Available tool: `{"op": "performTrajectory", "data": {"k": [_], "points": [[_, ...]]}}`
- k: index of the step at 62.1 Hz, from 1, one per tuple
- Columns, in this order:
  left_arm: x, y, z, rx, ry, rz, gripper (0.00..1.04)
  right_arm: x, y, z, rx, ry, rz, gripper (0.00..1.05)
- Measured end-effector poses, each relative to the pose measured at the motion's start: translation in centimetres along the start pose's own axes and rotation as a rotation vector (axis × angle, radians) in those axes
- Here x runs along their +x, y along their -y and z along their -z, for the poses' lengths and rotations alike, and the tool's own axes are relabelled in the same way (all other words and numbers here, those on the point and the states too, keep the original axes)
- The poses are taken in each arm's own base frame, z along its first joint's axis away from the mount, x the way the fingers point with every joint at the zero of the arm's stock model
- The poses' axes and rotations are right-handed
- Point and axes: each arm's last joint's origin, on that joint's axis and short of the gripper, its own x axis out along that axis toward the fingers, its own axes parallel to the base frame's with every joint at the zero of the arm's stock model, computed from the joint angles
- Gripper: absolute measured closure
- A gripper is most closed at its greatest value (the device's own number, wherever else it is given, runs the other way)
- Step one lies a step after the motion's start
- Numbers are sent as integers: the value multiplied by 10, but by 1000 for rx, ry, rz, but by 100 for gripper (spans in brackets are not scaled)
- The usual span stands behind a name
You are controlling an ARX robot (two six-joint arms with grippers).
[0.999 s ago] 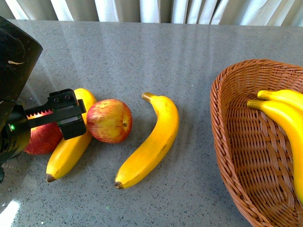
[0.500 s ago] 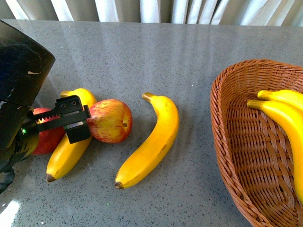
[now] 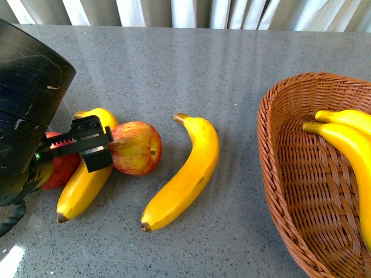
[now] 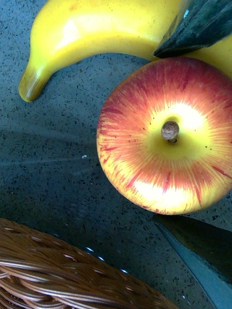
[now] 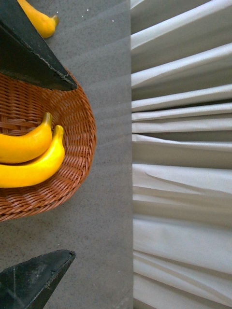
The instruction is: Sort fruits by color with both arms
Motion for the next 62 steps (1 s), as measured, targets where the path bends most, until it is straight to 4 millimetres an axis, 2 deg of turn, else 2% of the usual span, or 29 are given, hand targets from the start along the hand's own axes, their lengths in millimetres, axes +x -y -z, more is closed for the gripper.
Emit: {"op": "performTrajectory", "data": {"k": [6, 9, 12, 17, 26, 32, 42, 52, 62], "points": [[1, 0, 0, 1, -1, -1, 9, 0, 0, 0, 0, 0, 0, 9], [1, 1, 0, 2, 0, -3, 14, 0, 0, 0, 0, 0, 0, 9], [1, 1, 1, 6, 1, -6, 24, 0, 0, 0, 0, 0, 0, 9], [0, 1, 1, 10, 1, -5, 30, 0, 0, 0, 0, 0, 0, 9], [-5, 3, 2, 24, -5, 2, 33, 0, 0, 0, 0, 0, 0, 9], [-16, 5, -1, 31, 8, 18, 33, 0, 0, 0, 0, 0, 0, 9], [-42, 5, -17, 43, 94, 25, 33, 0, 0, 0, 0, 0, 0, 9], [-71, -4, -38, 46, 195, 14, 34, 0, 0, 0, 0, 0, 0, 9], [-82, -23, -61, 15, 250, -14, 34, 0, 0, 0, 0, 0, 0, 9]]}}
